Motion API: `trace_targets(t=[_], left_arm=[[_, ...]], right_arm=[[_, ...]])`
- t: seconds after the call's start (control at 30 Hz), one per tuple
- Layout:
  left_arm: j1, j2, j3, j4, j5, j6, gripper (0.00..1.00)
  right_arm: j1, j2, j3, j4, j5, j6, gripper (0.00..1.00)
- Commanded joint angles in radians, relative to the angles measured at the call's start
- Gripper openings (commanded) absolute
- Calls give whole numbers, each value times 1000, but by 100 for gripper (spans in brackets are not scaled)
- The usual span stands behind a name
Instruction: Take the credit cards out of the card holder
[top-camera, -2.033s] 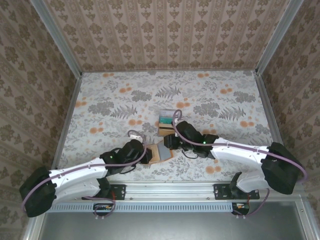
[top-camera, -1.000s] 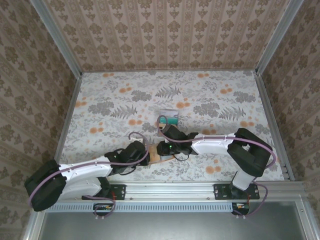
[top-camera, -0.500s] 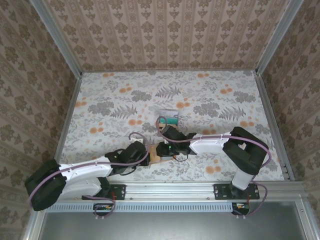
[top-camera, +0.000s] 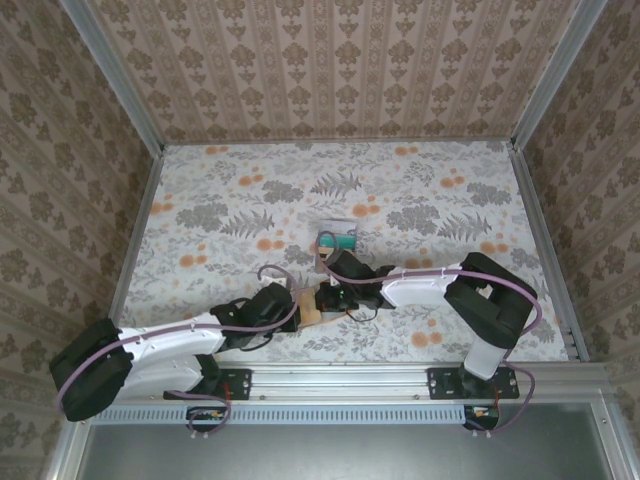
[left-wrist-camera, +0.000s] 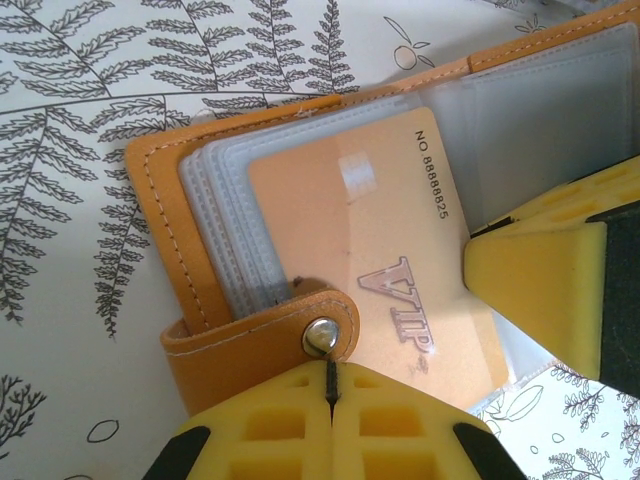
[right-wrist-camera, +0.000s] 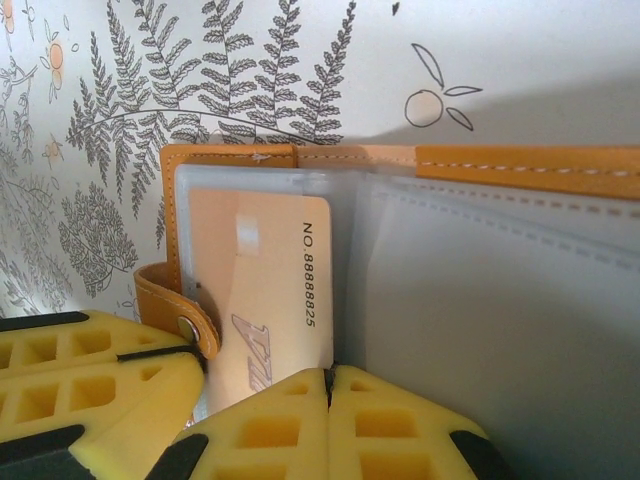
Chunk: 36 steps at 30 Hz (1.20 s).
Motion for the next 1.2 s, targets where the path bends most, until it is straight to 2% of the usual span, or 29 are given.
trace_targets(t=[0.0,0.4,0.47,0.57,0.73,0.93,1.07,1.17], left_arm=[[-3,14,0,-85,-29,-21,0],[2,19,8,-90,-22,-12,0],[1,24,11,-89,-21,-11,0],[2,36,18,-87,-17,-7,0],[2,51,25,-86,-9,-4,0],[2,53,27,-84,-9,-1,0],[1,52,25,-87,-10,-3,0],[1,50,25,-87,-12,0,0]], right_arm=[[-22,-31,-35,-28,1,2,0],[-52,-75,-69,-16,-36,-24,0],[-52,-62,-68,4,-61,-23,9],[-52,-36,-66,35,-82,-13,18],[-51,-2,-59,72,-116,-3,21],[-51,11,-55,82,-124,3,20],[-53,-5,-63,74,-108,3,5],[-59,-26,-74,57,-89,1,0]])
